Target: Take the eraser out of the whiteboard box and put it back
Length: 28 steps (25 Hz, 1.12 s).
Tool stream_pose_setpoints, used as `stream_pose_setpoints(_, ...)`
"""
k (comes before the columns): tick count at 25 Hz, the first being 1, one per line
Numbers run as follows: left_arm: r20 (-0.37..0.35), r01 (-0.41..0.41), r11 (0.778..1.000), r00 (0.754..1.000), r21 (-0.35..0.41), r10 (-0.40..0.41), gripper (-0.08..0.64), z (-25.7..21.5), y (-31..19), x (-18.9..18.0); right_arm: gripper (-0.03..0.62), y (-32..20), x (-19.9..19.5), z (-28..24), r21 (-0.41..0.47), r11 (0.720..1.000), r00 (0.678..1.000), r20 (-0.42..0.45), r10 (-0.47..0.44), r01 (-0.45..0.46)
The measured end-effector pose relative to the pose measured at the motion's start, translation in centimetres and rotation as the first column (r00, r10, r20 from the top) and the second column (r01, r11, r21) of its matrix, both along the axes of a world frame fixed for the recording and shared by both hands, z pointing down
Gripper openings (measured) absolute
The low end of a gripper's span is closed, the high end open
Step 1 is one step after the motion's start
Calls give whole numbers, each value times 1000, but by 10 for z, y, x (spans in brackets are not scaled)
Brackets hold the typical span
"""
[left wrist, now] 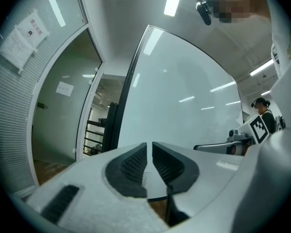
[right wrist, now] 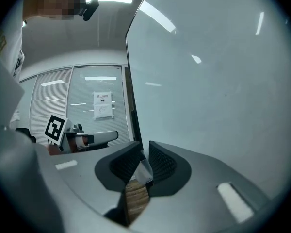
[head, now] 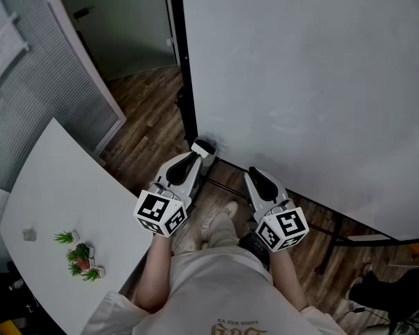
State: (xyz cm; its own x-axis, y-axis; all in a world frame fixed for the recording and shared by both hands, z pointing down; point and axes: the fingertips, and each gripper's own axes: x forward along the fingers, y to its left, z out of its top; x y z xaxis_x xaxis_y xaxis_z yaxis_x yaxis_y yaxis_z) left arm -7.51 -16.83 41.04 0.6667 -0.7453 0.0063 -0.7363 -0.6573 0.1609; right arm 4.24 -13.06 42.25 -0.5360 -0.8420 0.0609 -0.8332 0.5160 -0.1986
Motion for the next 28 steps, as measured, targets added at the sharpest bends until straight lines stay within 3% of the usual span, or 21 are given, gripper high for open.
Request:
stream_pose_setpoints(2, -21, -19, 1000, 1000, -14, 18, 0, 0, 2, 1, 47, 0, 2, 0, 6, 1000, 1000, -14, 14, -14)
stream_pose_setpoints(4, -20, -29, 999, 999, -21, 29, 0, 0, 3, 1, 12, 0, 2, 1, 7, 1000, 1000, -21, 18, -18)
stream_pose_setpoints(12, 32, 15, 999, 999, -36, -14, 0, 8, -1, -3, 11, -1, 4, 3, 0, 1000, 997, -68, 21, -21)
stream_pose_setpoints(28, 30, 49, 998, 998, -47, -48, 0, 12, -3, -14, 11, 2, 9, 6, -12, 999, 997, -72, 30, -31)
